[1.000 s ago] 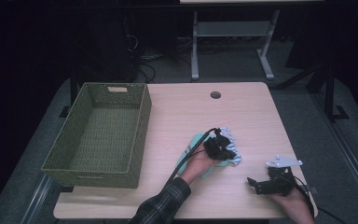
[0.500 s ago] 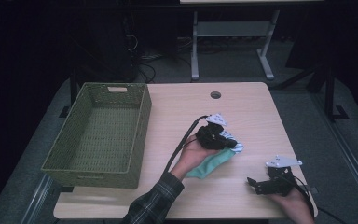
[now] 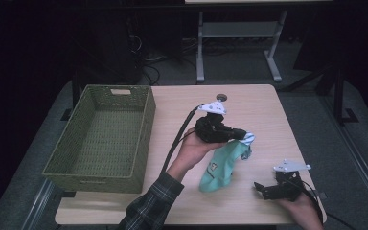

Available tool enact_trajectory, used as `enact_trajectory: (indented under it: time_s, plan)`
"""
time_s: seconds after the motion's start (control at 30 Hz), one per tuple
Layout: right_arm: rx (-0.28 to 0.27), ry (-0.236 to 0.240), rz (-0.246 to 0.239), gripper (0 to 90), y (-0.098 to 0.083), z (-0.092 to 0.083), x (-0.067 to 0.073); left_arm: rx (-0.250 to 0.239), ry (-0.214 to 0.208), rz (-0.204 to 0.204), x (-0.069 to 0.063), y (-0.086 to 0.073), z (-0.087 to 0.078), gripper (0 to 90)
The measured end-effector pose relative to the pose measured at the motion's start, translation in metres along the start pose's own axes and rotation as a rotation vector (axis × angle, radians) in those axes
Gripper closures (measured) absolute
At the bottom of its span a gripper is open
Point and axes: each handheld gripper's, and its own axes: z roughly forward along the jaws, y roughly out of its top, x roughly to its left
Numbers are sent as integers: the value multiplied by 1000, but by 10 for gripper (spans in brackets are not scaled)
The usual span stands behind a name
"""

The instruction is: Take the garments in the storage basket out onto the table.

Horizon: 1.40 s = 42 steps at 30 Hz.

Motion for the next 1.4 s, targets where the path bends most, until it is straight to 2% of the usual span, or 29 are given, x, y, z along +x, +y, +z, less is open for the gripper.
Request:
enact_trajectory:
  time_s: [0.27,0.37,0.43,0.63,0.73,0.9,1.07,1.4]
  plan:
    - [-2,1,-3,0,0,0,-1,-68,-60,35,-20,24,-9,885]
    - [-2,2,-2,0,0,0,-1,-86,-77,61,-25,29,-13,884]
    - [-3,2,-2,0,0,0,-1,-86,-75,59,-22,26,-15,884]
    - [-3,1,-3,0,0,0,-1,-56,-56,-19,9,-5,-14,884]
    - [-1,1,0,0,0,0,0,-38,-50,-43,20,-15,-14,884]
    - [-2,1,-1,0,0,0,-1,-24,-11,-64,36,-31,-21,882]
    - [-1,0,-3,0,0,0,-1,0,38,-79,46,-45,-31,879]
    - [-2,-11,-3,21,0,0,0,43,140,-95,54,-65,-50,874]
